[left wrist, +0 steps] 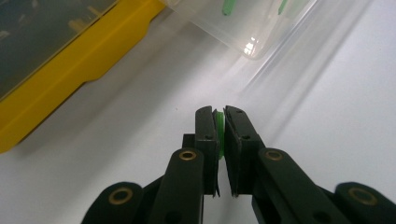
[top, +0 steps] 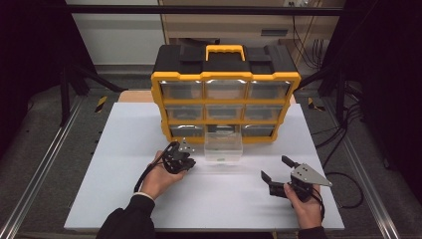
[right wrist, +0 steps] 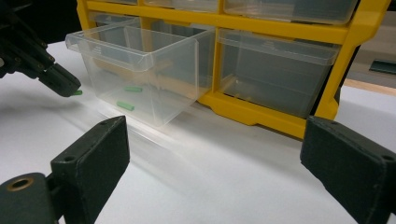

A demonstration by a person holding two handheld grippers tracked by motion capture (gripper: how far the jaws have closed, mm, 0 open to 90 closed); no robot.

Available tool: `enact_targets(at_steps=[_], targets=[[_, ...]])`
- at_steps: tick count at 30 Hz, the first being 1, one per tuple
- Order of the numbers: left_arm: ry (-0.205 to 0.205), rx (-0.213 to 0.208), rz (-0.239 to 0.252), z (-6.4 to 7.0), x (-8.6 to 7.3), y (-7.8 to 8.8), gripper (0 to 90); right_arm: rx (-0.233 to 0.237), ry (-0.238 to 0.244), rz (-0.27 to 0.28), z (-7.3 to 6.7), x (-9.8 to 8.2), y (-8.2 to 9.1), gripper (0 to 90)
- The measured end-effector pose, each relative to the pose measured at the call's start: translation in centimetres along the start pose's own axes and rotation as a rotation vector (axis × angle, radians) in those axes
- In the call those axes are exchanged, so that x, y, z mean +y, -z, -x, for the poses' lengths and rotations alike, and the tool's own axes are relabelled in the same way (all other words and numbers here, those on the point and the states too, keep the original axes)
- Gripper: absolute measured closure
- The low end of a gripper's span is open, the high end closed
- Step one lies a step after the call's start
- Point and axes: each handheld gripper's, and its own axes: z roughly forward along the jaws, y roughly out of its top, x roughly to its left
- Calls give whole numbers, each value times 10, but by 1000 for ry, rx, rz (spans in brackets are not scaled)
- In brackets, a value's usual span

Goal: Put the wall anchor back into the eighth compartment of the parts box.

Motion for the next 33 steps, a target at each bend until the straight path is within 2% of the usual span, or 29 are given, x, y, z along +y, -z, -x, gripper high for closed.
enact_targets(at_steps=[4,6,15,22,25,33], targets=[[-4,-2,14,2,0,0,839,0,-4,-2,0,0,-1,82],[-16,-3,6,2,0,0,839,1,-1,2,0,1,0,82],[-21,4,13,8,-1,1,839,0,2,5,0,1,1,81],[-28,9,32,10,0,9,839,0,4,3,0,1,0,80],[-25,8,51,10,1,12,839,-1,4,4,0,1,1,80],[-15,16,64,10,4,15,839,2,3,6,0,1,0,79]])
